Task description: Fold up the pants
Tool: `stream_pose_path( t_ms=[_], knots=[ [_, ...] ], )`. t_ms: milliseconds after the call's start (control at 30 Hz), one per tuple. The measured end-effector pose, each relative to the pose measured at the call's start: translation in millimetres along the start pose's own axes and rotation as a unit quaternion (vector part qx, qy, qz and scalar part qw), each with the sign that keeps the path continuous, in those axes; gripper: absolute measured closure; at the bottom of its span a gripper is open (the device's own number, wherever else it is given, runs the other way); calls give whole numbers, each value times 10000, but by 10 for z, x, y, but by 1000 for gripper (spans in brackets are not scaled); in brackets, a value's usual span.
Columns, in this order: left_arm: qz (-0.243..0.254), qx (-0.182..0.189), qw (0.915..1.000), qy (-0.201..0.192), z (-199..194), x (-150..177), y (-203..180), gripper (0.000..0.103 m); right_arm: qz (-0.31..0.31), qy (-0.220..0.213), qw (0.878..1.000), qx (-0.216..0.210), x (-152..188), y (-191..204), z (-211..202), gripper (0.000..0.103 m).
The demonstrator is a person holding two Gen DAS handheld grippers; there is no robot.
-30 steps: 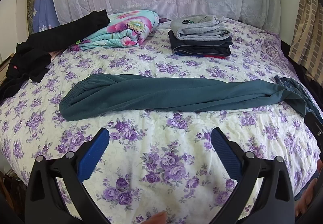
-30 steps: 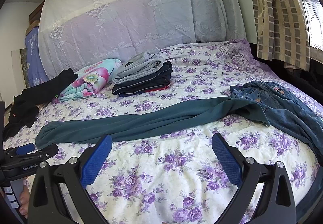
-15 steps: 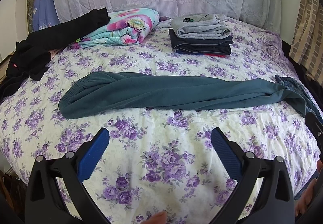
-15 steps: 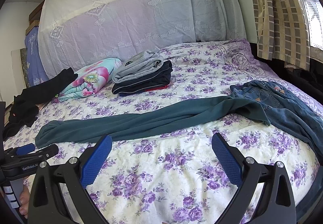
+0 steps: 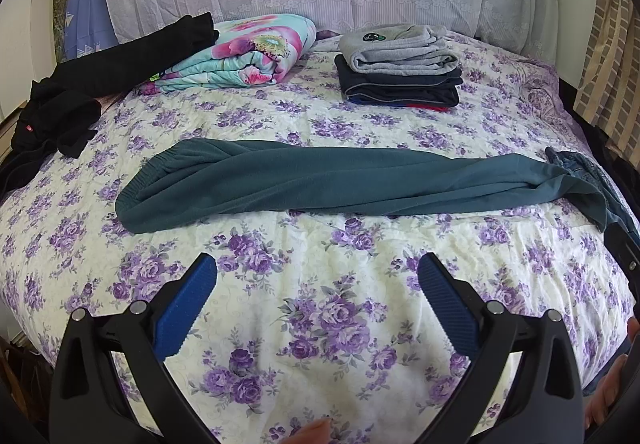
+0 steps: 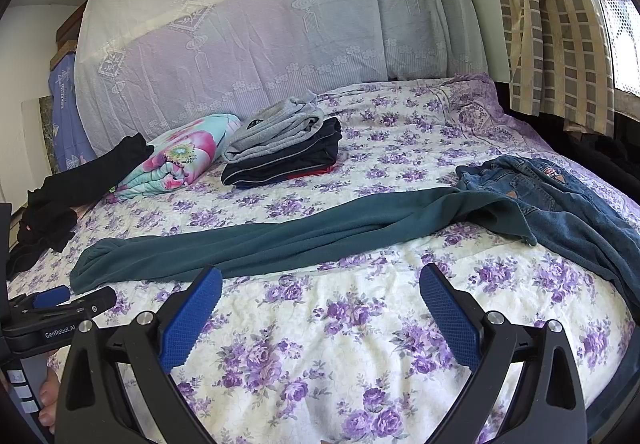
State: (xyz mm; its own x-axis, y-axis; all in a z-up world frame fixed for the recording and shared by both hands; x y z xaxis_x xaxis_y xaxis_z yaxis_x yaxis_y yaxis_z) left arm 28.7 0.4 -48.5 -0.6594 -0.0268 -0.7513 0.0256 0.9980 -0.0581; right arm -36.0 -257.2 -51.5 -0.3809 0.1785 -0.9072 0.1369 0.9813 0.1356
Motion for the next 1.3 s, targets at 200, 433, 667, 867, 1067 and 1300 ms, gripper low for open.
stream_pose_path(
  t_ms=[200,433,667,867,1067,1300],
  knots=[
    [-1,2,10000,14,1,-4,2,5,2,7,10000,2,-3,3,3,3],
    [-5,4,10000,19,4,-8,5,5,12,7,10000,-1,0,-4,4,3],
    [-3,4,10000,25,12,2,6,5,10,14,10000,1,-1,-4,6,3],
    [-5,1,10000,41,15,-1,6,5,10,30,10000,5,7,-9,10,3],
    [-9,0,10000,51,19,25,13,5,36,63,10000,6,57,-19,16,3],
    [-12,-2,10000,74,28,73,23,5,39,98,9999,10,81,-10,37,3]
  ],
)
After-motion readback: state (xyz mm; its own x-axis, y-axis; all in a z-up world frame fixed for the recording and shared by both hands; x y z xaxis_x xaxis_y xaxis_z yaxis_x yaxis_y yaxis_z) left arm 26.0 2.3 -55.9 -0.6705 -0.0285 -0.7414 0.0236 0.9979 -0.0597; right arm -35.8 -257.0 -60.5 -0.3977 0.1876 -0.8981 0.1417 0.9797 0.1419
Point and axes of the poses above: each gripper's, at about its wrist camera, not at the fingertips, and z roughly the way its jaws point, y to its left, x to its underside, the point moved 4 cm from there along z, roughly the way its jaws point, and after that the axes turned 3 degrees about x, right-handed, at the moved point
